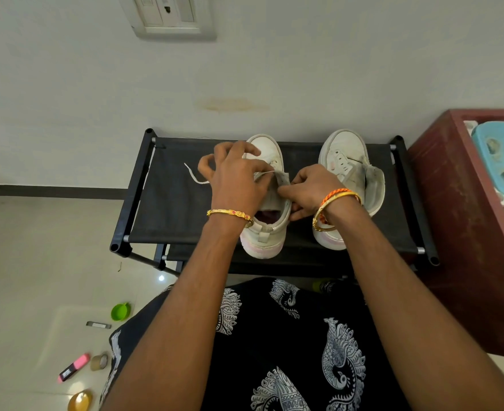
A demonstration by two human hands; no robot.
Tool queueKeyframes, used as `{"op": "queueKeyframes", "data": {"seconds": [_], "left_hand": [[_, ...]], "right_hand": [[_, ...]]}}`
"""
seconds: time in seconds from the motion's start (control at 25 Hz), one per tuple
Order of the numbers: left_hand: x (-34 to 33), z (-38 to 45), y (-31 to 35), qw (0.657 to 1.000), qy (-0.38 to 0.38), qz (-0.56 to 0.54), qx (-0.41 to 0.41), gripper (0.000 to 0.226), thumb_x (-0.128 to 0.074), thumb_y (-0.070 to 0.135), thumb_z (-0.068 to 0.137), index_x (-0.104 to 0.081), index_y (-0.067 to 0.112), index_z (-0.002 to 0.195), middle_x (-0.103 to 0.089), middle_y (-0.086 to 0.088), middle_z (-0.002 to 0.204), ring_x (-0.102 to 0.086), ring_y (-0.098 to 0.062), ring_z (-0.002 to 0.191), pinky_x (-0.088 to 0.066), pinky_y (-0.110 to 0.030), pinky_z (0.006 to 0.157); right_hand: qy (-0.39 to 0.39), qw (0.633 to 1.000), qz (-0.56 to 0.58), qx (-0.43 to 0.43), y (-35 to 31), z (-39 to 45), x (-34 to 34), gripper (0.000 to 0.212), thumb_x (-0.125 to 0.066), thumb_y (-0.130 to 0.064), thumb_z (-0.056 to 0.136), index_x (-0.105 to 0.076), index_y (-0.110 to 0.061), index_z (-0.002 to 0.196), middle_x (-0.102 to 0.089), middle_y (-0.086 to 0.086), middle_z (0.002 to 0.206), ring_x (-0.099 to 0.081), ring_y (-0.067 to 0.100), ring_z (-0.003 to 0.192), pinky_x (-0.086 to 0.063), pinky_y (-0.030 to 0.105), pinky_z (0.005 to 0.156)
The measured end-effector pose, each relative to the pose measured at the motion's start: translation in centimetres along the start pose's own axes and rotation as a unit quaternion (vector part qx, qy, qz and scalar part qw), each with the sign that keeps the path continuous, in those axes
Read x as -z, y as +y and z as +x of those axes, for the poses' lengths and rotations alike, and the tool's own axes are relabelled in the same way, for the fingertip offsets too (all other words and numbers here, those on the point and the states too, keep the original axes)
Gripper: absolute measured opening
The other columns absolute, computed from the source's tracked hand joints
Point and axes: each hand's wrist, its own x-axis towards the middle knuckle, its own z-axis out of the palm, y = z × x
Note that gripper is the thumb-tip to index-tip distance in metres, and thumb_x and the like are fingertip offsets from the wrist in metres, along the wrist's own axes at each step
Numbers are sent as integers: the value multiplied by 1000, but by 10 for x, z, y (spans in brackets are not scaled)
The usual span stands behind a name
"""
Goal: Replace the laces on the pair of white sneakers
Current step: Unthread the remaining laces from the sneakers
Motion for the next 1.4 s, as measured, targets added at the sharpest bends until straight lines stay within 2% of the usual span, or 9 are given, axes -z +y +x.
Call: {"op": "queueKeyframes", "data": {"seconds": [0.2,0.4,0.56,0.6,0.64,0.76,0.84,0.96,1.4], "left_hand": [[1,3,-2,972,105,-195,73,7,-71,34,78,-75,31,83,-64,21,96,-55,-6,105,-29,-36,99],[17,6,4,839,146,-473,226,7,-74,13,78,-75,12,85,-72,6,85,-63,-2,100,-48,-10,83],[24,14,-4,668,163,-618,380,11,-65,-3,77,-66,5,70,-71,-7,76,-70,-20,87,-53,-26,82],[24,15,-6,659,149,-624,393,8,-60,-4,79,-63,1,73,-70,-9,76,-70,-25,85,-53,-28,80],[24,14,-7,685,127,-605,386,4,-56,-3,81,-59,-1,79,-67,-8,75,-69,-26,79,-53,-30,77],[19,3,1,896,19,-380,231,12,-58,15,82,-53,14,93,-55,2,74,-55,-15,69,-48,-31,69],[13,-3,8,976,-67,-177,103,12,-62,32,79,-60,26,88,-57,7,78,-55,-15,79,-38,-33,77],[4,0,11,992,-97,-32,70,15,-63,35,85,-70,28,97,-57,1,101,-49,-21,105,-25,-35,84],[-1,2,-2,988,-151,-3,14,16,-60,32,85,-64,19,93,-35,-2,135,-26,-26,124,-32,-41,95]], "right_hand": [[-2,1000,9,0,0,-2,1,17,-66,-23,86,-54,-13,79,-65,6,69,-69,20,62,-59,30,65],[3,1000,15,0,0,-3,0,20,-67,-23,85,-54,-12,76,-65,6,69,-70,22,65,-60,33,68],[16,1000,1,6,1,-5,-4,22,-67,-25,85,-51,-15,74,-63,3,68,-67,17,58,-56,24,57],[20,1000,-4,8,1,-5,-4,22,-67,-25,85,-51,-15,73,-63,3,69,-66,17,58,-56,24,57],[22,1000,-6,9,2,-6,-4,23,-66,-25,85,-51,-15,73,-63,3,69,-67,17,59,-56,24,59],[26,1000,-7,11,1,-6,-4,22,-66,-25,86,-52,-14,73,-64,4,69,-67,17,59,-56,24,61],[29,999,-10,15,1,-7,-4,21,-65,-25,86,-52,-14,73,-65,6,72,-69,19,62,-58,26,63],[40,999,-8,20,2,-7,-5,23,-66,-24,85,-50,-15,71,-67,10,79,-71,23,69,-59,30,67],[37,999,-8,18,4,-6,-6,20,-67,-24,84,-51,-16,76,-66,7,75,-71,22,65,-60,30,66]]}}
